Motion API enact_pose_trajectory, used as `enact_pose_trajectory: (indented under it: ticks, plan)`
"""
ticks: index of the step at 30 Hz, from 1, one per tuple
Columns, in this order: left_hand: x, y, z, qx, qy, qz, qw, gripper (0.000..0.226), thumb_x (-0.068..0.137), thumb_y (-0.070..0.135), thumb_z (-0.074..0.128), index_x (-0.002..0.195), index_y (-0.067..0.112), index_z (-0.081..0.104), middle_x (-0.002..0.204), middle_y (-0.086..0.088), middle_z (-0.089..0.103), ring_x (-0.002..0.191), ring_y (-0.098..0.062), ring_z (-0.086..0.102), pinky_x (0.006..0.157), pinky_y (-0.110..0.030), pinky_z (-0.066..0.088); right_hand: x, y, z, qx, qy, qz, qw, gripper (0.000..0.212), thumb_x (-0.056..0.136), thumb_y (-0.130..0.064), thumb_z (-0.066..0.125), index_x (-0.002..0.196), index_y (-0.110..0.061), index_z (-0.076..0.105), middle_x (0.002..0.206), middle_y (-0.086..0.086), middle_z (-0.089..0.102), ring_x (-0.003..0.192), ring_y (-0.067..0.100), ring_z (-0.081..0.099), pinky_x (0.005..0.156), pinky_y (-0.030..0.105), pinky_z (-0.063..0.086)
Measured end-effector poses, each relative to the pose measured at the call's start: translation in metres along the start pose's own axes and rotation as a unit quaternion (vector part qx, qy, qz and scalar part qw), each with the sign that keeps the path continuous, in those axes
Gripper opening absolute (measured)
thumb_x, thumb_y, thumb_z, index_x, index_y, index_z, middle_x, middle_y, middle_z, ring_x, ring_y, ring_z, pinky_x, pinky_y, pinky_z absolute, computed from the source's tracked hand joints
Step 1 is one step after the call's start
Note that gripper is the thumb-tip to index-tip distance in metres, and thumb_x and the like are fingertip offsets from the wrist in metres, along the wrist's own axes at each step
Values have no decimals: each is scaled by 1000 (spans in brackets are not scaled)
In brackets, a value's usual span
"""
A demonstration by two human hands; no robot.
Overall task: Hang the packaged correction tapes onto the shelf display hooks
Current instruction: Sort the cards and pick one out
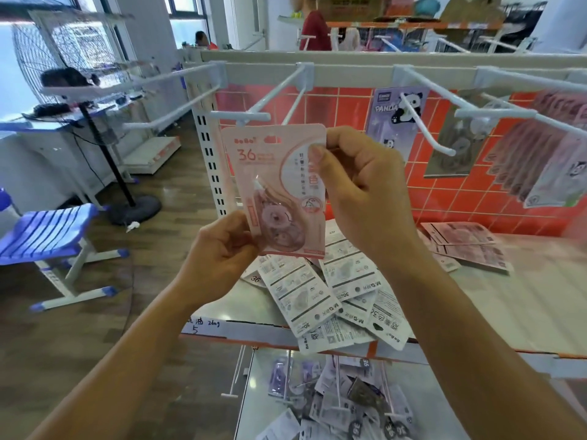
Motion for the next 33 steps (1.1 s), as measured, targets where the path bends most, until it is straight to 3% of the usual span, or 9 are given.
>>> enact_pose_trajectory:
  ticks: [5, 10, 14, 18, 20, 22, 25, 30, 33]
  plan:
    - [4, -1, -4, 8, -2, 1, 1000, 31, 83, -3, 56, 108, 15, 60, 101, 13, 72, 95, -12, 70, 83, -22, 55, 5, 3, 2, -9, 14, 5, 1000, 12, 95, -14, 52, 92, -19, 63, 81, 10, 70, 72, 32, 64, 53, 46, 50]
    - [15, -17, -9, 13, 5, -32, 999, 29, 82, 4, 61, 107, 19, 62, 101, 4, 73, 93, -16, 71, 80, -27, 57, 16, 24, 4, -23, 21, 41, 999, 13, 96, -13, 52, 95, -21, 62, 80, -8, 68, 75, 20, 67, 60, 40, 56]
    - [33, -35, -10, 58, 1, -52, 997, 32, 87, -8, 60, 104, 20, 62, 100, 1, 71, 90, -16, 71, 73, -22, 57, 33, 55, 4, -34, 32, 68, 997, 12, 97, -14, 51, 96, -16, 63, 85, -2, 69, 77, 18, 69, 62, 37, 59]
    - [64, -56, -10, 83, 3, -83, 993, 26, 90, -6, 58, 108, 12, 62, 100, 3, 69, 92, -12, 70, 76, -23, 57, 61, 79, 1, -87, 51, 65, 993, 17, 97, -15, 51, 99, -7, 66, 87, 1, 68, 75, 15, 65, 62, 27, 55]
    - [83, -67, -9, 95, 4, -97, 991, 25, 90, -4, 58, 109, 11, 62, 99, 3, 70, 93, -13, 69, 81, -28, 58, 80, 94, 0, -123, 56, 77, 988, 20, 97, -15, 50, 101, -4, 66, 92, 5, 69, 79, 15, 65, 65, 26, 54]
    - [104, -85, -10, 125, 3, -114, 986, 19, 91, 0, 58, 106, 10, 64, 97, -5, 71, 91, -25, 70, 81, -40, 58, 100, 110, -2, -154, 64, 97, 981, 22, 97, -16, 49, 102, -2, 67, 97, 8, 70, 84, 18, 66, 69, 31, 56]
    - [136, -110, -16, 182, 9, -132, 974, 15, 87, 20, 60, 97, 12, 67, 94, -13, 72, 88, -36, 68, 77, -54, 57, 127, 132, -6, -195, 75, 124, 970, 23, 96, -17, 48, 98, -4, 68, 100, 9, 70, 88, 21, 67, 72, 35, 57]
    - [170, -118, -10, 271, 2, -119, 955, 17, 93, 12, 55, 96, -1, 65, 84, -18, 70, 75, -33, 68, 69, -47, 59, 150, 153, -9, -244, 93, 157, 953, 25, 97, -21, 49, 103, -9, 69, 104, 10, 70, 93, 24, 66, 80, 38, 55]
    - [177, -113, -5, 300, 5, -105, 948, 17, 96, 12, 51, 94, -1, 61, 79, -17, 67, 69, -31, 64, 59, -32, 53, 155, 160, -9, -244, 102, 165, 950, 25, 97, -24, 49, 104, -10, 69, 105, 10, 70, 95, 26, 66, 81, 39, 54]
Point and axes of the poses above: each hand's wrist, its own x-axis towards the middle knuckle, its own z-axis out of the palm, y = z × x, the point moved 10 cm from there along x, towards the middle knuckle
